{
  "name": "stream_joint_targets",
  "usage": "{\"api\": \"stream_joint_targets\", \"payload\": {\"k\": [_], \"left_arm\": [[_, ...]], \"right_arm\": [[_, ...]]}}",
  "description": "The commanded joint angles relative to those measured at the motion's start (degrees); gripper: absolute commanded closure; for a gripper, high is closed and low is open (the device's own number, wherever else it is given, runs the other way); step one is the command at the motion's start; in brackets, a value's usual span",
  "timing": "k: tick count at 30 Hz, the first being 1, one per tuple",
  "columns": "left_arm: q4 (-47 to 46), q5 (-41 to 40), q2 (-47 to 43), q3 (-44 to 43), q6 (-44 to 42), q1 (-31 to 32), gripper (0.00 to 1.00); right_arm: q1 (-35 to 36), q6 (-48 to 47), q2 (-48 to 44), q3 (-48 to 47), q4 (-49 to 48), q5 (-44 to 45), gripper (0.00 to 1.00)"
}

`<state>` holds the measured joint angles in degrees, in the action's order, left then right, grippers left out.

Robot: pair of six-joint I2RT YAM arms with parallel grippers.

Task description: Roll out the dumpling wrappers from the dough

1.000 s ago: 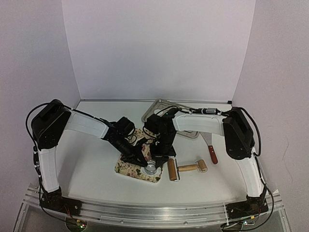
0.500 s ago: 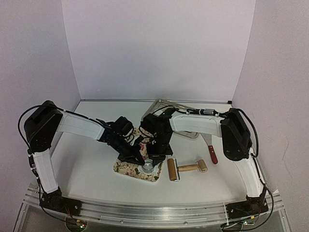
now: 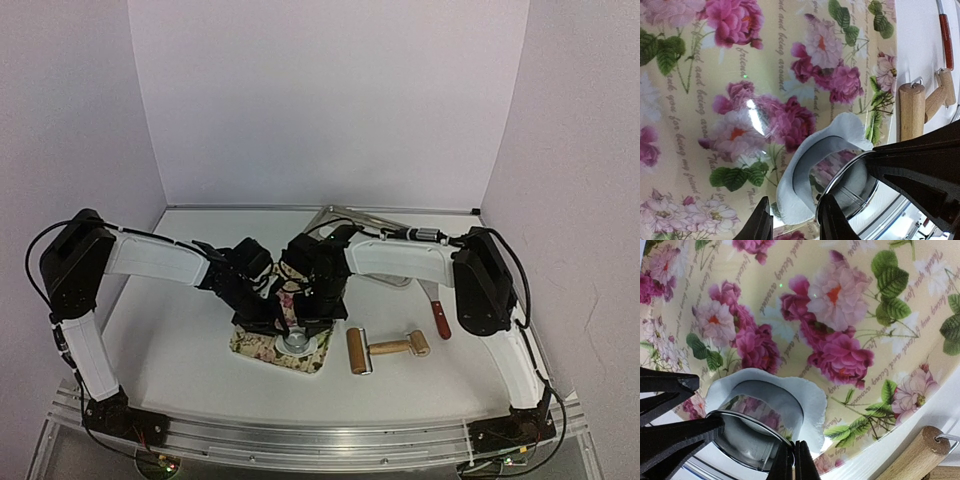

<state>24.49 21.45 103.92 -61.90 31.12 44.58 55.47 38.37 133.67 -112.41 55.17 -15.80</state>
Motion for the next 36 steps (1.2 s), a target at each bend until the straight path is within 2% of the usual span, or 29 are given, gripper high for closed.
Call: {"api": "stream_joint_targets", "payload": {"k": [1, 3, 9, 12, 23, 29, 36], "left_arm": [[7.0, -5.9, -3.5, -2.0, -1.4, -0.9, 0.54], [7.4, -6.0, -4.8, -1.8, -1.2, -0.9, 0.46], [6.6, -4.5, -10.5, 0.6, -1.7, -0.9, 0.31], [4.8, -2.9, -12.9, 3.3, -1.8, -1.0, 0.27], [3.3, -1.2, -5.3, 4.5, -1.7, -1.4, 0.48], [2.0, 0.9, -1.1, 2.9, -2.8, -1.4, 0.51], [1.4, 1.6, -1.0, 1.6, -2.2, -1.4, 0.55]], "right_arm": [[0.3, -0.8, 6.6, 0.7, 3.8, 8.1, 1.00], [0.4, -0.9, 6.8, -0.2, 4.8, 8.8, 1.00], [0.4, -1.1, 7.5, -1.9, 6.3, 9.5, 1.00], [0.5, -1.1, 7.7, -2.5, 6.8, 9.7, 1.00], [0.8, -1.2, 8.0, -3.2, 7.8, 10.0, 1.00], [1.0, -1.3, 8.3, -3.7, 8.4, 10.3, 1.00], [1.1, -1.5, 8.5, -4.4, 8.9, 10.8, 1.00]]}}
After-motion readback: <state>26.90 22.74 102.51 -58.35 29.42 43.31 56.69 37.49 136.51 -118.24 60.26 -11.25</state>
